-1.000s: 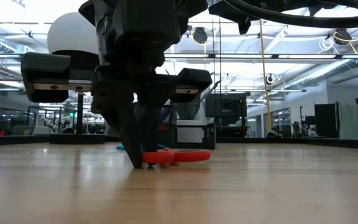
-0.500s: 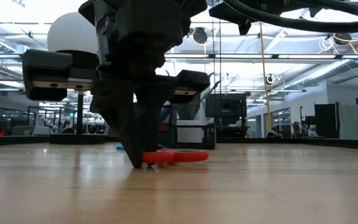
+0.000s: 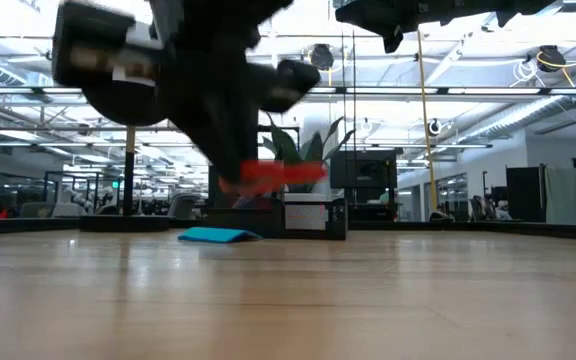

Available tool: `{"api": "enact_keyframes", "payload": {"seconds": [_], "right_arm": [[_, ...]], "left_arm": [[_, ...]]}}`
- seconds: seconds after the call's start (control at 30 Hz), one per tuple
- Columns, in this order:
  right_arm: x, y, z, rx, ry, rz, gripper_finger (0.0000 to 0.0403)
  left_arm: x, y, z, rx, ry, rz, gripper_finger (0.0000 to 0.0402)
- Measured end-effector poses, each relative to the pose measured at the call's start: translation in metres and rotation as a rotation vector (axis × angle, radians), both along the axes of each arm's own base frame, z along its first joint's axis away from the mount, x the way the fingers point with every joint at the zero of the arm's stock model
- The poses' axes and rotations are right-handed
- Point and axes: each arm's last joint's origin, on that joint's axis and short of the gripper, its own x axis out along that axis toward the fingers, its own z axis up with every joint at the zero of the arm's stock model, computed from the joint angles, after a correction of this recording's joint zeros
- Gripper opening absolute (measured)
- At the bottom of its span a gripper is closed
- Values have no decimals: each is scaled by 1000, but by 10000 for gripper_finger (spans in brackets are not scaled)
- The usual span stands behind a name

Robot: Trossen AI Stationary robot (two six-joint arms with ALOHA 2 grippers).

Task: Pick and place office supplies into organizer
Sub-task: Put the red scissors into the desk organizer

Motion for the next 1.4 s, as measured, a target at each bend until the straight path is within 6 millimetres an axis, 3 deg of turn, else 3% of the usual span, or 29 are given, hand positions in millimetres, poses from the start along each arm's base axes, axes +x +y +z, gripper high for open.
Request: {"api": "enact_keyframes", "payload": {"seconds": [0.3,0.5,0.7,0.9,1.1,1.17,1.23,1.4], "right_arm": [[0,0,0,-3,0,1,0],[0,0,0,0,2,0,0],[0,0,0,0,-1,0,0],[0,0,1,-1,-9,0,0],[0,0,2,-1,-19,0,0],[0,0,2,-1,-17,1,0],[0,1,2,-1,-21,4,0],[1,3,5,-3,-47,14,0]], "left_arm": [[-15,7,59,-98,-140,119,25],[-26,22,91,-167,-291,205,25],[-49,49,96,-222,-414,305,25],[-73,71,110,-302,-672,383,25],[-102,93,108,-363,-835,461,25],[-105,100,114,-406,-942,480,25],[-113,108,107,-415,-936,522,25],[-118,124,115,-501,-1080,561,25]]}}
